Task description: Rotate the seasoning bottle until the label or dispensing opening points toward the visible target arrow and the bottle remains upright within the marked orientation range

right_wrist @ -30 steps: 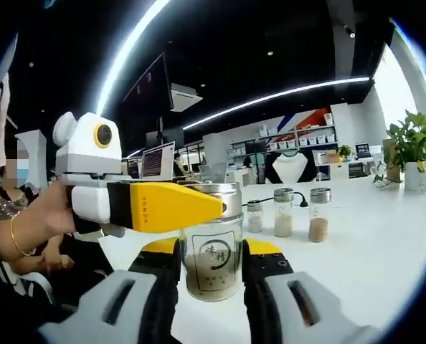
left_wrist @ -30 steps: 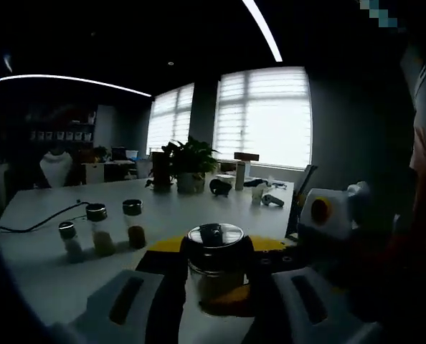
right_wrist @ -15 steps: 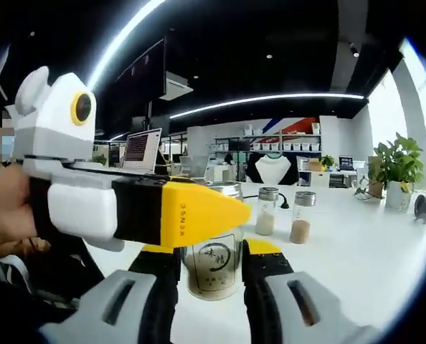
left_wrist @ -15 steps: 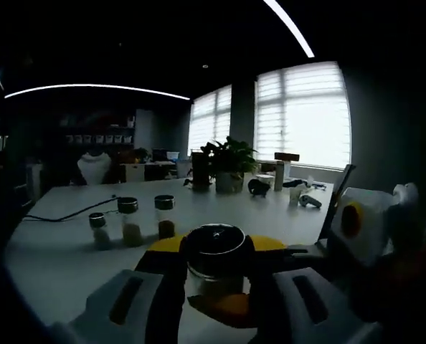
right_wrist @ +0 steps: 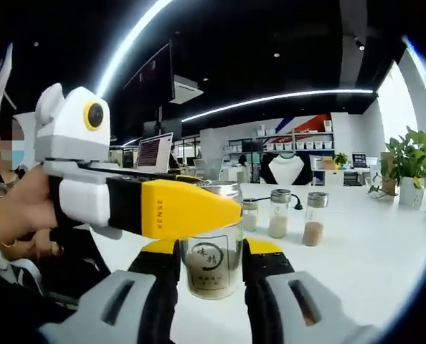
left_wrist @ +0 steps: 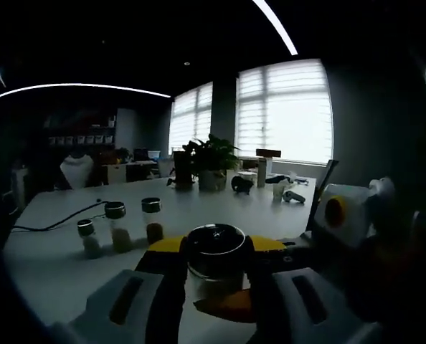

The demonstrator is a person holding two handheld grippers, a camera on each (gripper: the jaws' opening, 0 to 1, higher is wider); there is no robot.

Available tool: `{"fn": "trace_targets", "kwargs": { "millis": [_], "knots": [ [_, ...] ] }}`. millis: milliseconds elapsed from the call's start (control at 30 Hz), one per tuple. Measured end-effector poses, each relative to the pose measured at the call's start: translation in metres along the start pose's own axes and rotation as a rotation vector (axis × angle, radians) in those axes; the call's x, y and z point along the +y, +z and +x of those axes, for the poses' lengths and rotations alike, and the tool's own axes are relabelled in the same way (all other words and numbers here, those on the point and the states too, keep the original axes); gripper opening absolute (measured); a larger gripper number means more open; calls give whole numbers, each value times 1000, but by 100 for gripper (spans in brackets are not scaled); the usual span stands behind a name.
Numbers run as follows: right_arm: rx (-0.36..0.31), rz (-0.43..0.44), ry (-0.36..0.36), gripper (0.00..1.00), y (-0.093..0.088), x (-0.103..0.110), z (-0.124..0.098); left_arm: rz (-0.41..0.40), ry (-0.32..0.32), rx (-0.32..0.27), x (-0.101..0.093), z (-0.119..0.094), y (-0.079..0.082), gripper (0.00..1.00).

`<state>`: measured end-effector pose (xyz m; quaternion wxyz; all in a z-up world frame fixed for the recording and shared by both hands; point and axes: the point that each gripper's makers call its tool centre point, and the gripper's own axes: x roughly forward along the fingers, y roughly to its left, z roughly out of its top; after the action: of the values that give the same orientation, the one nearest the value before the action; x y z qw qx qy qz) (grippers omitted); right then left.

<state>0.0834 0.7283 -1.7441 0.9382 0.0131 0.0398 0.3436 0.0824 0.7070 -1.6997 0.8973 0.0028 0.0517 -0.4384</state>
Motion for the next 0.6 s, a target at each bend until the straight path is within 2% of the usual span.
{"fn": "trace_targets", "kwargs": {
  "millis": [133,367,600],
  "knots": [
    [-6,-30,20,31,4,3,0,7,-20,-10,-1,-3,4,33],
    [-20,-26,59,32,7,6,1,25,-50,-27,0,-7,10,33],
    [4,38,153,33,2,13,-1,37,-130,-17,-8,-9,7,33]
  ]
}}
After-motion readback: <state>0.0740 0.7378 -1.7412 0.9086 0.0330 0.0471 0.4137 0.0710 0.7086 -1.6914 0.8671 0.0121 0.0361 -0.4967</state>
